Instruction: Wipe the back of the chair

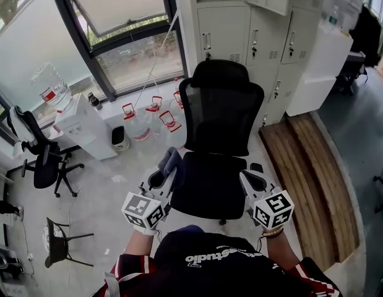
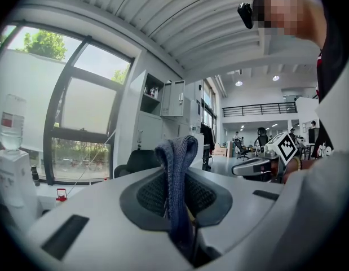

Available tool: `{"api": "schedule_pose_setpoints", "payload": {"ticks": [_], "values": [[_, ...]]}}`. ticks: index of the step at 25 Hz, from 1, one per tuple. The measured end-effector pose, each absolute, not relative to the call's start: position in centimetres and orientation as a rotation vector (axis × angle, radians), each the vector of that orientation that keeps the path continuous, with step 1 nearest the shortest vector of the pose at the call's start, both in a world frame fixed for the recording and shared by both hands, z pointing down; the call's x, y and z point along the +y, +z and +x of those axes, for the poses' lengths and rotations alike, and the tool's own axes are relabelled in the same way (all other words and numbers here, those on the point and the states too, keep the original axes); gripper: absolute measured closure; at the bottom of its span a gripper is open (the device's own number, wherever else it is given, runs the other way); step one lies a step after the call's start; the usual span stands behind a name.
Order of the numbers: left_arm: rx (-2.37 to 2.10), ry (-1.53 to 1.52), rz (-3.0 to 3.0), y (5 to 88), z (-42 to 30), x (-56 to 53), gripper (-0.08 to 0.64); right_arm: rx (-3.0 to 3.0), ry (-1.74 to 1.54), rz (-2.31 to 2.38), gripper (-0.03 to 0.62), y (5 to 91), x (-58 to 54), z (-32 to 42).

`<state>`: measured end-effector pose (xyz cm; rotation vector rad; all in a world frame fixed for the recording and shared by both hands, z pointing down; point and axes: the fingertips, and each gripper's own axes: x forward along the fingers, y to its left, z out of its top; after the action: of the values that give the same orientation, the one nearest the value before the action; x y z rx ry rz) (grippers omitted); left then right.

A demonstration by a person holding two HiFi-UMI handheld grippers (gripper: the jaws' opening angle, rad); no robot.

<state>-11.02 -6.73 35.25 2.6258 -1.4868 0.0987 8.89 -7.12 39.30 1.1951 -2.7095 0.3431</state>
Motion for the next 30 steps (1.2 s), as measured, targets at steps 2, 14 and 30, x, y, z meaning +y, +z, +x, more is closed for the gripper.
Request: {"api": "schedule_pose_setpoints", "payload": {"ticks": [2, 14, 30], "values": [[-1.501, 0.133, 2.627, 35.4, -10.3, -7.1, 0.503, -2.711, 0.365, 1.208, 0.577, 39.7, -7.9, 9.9], [-1.519, 0.199, 2.614, 37.5, -8.8, -12.1, 0.503, -2.654, 0.36, 1.385, 0.577, 42.0, -12.1, 12.5], [-1.553, 0.168, 2.574, 40.4, -14.9, -28.0, 0.503, -2.512, 0.333, 1.671, 0.577, 41.7, -24.9, 10.5]]}}
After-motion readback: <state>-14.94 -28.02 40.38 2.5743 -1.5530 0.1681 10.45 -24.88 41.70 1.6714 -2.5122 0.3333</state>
